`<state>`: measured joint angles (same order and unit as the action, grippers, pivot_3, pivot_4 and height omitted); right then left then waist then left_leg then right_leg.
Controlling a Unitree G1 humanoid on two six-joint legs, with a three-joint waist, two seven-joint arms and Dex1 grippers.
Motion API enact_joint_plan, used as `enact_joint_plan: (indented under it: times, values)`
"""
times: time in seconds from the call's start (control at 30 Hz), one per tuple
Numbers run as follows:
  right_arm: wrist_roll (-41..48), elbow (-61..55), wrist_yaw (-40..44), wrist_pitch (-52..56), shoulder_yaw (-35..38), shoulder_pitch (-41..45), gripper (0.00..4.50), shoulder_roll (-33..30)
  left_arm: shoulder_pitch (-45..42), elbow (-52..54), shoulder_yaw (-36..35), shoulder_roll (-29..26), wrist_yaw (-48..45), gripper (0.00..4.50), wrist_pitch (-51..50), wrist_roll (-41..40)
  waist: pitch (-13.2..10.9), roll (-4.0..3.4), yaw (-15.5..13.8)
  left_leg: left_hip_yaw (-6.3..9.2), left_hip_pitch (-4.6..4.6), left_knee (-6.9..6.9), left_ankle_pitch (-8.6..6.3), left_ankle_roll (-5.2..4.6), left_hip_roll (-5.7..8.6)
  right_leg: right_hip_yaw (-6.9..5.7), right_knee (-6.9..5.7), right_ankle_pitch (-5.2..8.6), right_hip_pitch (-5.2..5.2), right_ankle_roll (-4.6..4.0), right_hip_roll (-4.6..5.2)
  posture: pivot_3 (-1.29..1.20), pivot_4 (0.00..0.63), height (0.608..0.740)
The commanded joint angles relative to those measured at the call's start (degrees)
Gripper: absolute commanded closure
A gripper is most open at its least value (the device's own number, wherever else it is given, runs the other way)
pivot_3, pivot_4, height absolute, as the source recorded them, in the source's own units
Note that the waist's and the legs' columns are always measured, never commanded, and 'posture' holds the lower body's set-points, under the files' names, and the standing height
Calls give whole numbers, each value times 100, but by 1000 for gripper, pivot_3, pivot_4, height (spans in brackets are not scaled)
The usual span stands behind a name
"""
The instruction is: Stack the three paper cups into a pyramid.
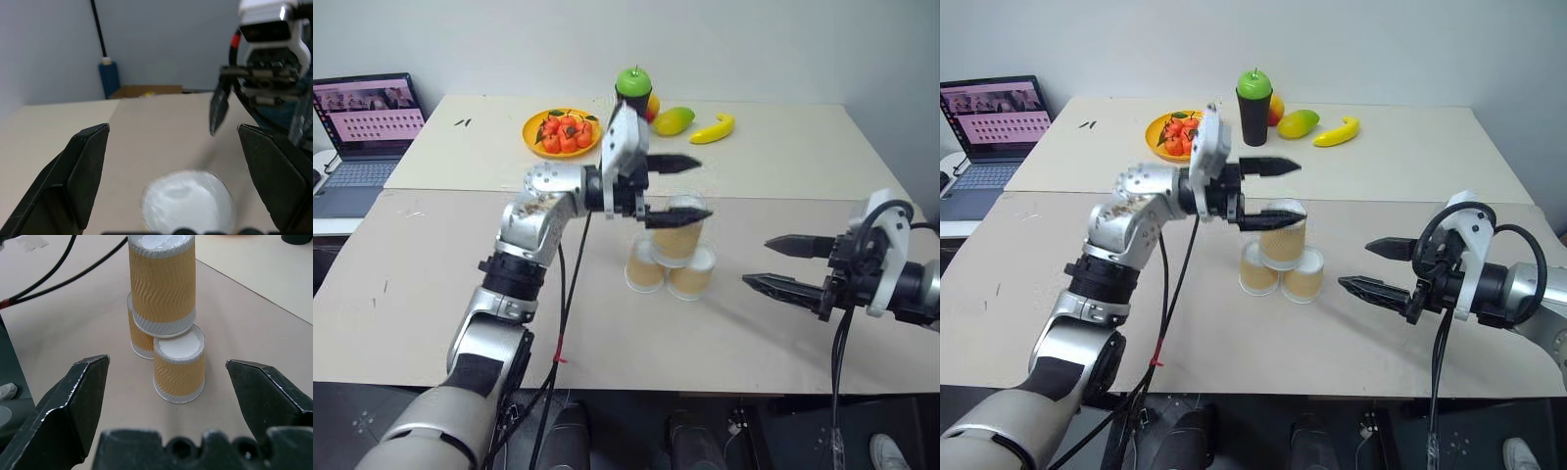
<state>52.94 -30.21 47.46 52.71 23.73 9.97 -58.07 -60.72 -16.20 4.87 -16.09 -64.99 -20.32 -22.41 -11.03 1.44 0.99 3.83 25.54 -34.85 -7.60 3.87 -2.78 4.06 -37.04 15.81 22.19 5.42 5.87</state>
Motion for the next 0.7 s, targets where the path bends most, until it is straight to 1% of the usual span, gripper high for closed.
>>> enact_joint_plan:
  times: [0.03,0.1,0.17,0.23,0.27,0.37,0.4,0.5,0.57,0.7]
  values:
    - [-152,90,36,-246,59,195,0,-90,-252,137,-411,-383,399,17,-398,-69,0,0,15,0,0,1,0,0,0,0,0,0,0,0,0,0,150,735]
    - [-332,229,-10,-385,38,312,0,-78,-135,367,-438,-742,432,17,-633,0,0,-1,72,0,-1,1,0,0,0,1,0,0,1,0,0,0,150,735]
    - [-584,372,-51,-547,10,365,0,-84,94,733,-522,-1039,489,17,-892,-96,0,-1,105,0,-3,3,0,0,0,2,-2,0,1,0,0,0,150,735]
    - [-920,530,-25,-756,-49,334,0,-143,411,1182,-651,-1343,592,17,-1232,-209,0,-1,115,0,-2,3,0,0,0,1,-2,1,0,1,0,0,150,735]
    - [-1045,597,62,-846,-75,266,0,-179,726,1538,-751,-1549,662,17,-1407,-249,0,-1,115,0,-2,4,0,0,0,2,-2,1,0,1,1,0,150,735]
    - [-1288,751,245,-1035,-177,167,0,-228,1326,2204,-901,-1849,864,17,-1710,-340,0,-1,116,0,-2,6,0,0,-2,1,-4,1,1,1,0,0,150,735]
    - [-1375,836,314,-1102,-250,160,0,-243,1757,2508,-941,-1961,957,17,-1671,-273,0,-1,115,0,-2,5,0,0,-3,1,-4,1,2,0,0,0,150,735]
    - [-1631,1065,507,-1291,-465,126,0,-275,2651,3029,-953,-2175,1170,17,-1530,-89,1,-1,114,-1,-5,1,0,0,-2,2,-5,0,-3,0,1,0,150,735]
    - [-1774,1192,599,-1398,-598,104,0,-262,2969,3171,-873,-2307,1154,17,-1373,8,0,-1,95,-1,-6,0,0,1,-3,1,-7,0,-2,-1,0,0,150,735]
    - [-1984,1418,716,-1564,-842,210,0,-192,3282,3193,-835,-2370,1301,17,-959,259,0,-1,63,-1,-5,-4,1,2,-4,1,-6,-1,-2,-2,0,0,150,735]
